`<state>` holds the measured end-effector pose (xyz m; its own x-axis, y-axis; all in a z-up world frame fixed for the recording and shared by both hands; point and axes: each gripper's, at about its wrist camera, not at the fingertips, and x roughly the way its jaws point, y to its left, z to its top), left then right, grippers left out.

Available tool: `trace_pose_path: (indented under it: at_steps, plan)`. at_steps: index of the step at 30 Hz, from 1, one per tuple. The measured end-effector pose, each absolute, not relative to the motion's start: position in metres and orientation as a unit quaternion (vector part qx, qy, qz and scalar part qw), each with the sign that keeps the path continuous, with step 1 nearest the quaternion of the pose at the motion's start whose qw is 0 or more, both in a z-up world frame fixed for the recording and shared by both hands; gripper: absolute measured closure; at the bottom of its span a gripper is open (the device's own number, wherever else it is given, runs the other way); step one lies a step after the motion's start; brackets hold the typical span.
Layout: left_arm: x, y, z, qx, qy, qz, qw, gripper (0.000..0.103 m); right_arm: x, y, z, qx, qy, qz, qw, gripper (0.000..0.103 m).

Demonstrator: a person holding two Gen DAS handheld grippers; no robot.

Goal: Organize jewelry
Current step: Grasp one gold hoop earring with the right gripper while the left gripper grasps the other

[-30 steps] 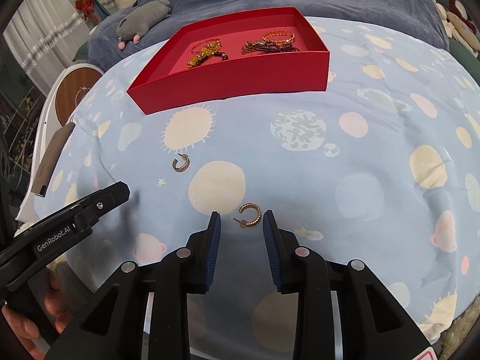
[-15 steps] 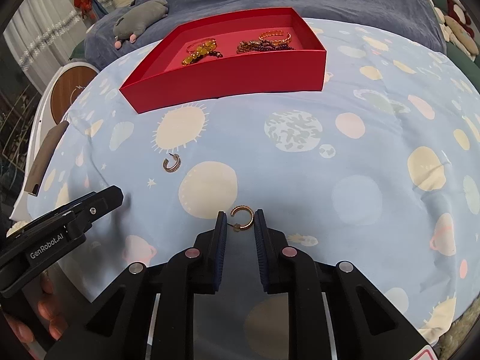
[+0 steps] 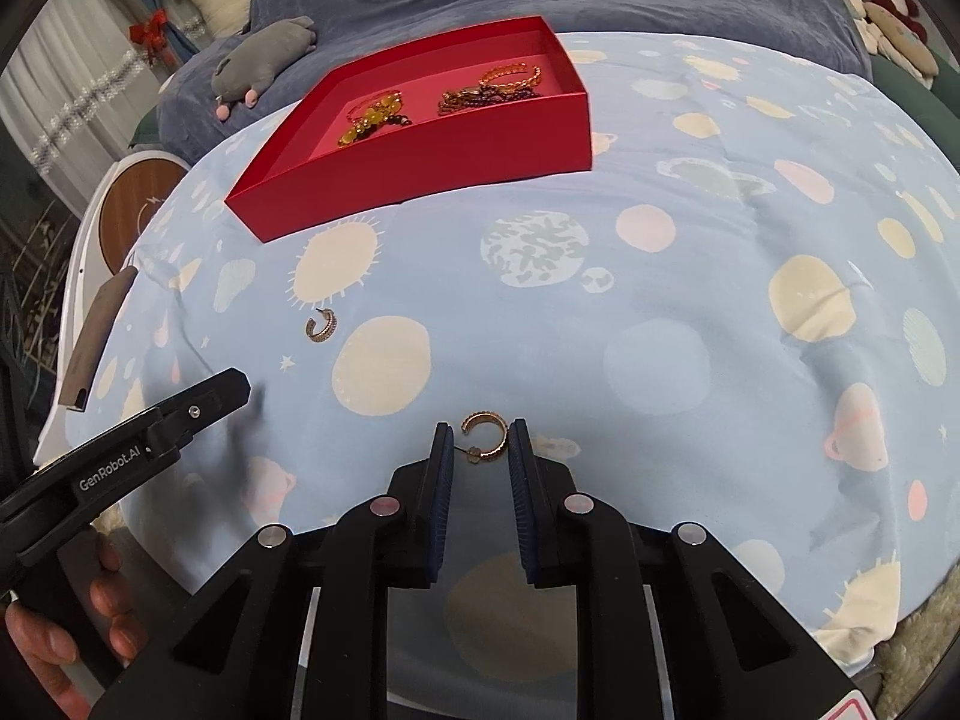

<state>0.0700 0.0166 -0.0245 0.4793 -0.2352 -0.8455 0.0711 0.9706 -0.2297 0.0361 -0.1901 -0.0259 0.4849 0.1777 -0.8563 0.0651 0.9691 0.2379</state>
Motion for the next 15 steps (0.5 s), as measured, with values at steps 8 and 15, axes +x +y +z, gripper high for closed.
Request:
trace_pose_path:
  at_steps: [8, 15]
  plan:
    - [0.084, -0.013, -0.022, -0.066, 0.494, -0.116, 0.859, 0.057, 0.035, -0.200, -0.023, 0.133, 0.502, 0.026, 0.854, 0.086]
    - [0.100, -0.031, -0.027, -0.058, 0.497, -0.121, 0.857, 0.064, 0.034, -0.206, -0.024, 0.144, 0.502, 0.024, 0.852, 0.086]
